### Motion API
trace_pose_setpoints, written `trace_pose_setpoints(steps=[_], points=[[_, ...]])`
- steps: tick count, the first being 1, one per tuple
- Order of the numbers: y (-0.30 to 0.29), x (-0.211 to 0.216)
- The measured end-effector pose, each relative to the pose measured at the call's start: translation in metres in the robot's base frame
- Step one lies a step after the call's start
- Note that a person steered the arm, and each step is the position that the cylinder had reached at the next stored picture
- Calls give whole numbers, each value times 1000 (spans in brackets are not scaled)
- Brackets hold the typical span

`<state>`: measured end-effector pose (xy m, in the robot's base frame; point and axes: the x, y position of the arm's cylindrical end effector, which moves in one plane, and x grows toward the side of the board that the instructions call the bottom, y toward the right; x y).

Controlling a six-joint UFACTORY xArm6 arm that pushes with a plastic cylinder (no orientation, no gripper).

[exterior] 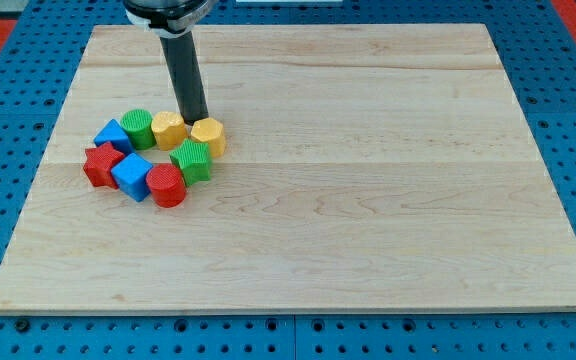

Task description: Push yellow hexagon slightly towards down

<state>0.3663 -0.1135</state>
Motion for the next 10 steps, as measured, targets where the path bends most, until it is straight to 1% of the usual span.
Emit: trace_pose_setpoints(steps=[1,4,8,9,10], points=[[13,-19],[18,-33],[17,-33],[19,16],[57,72]])
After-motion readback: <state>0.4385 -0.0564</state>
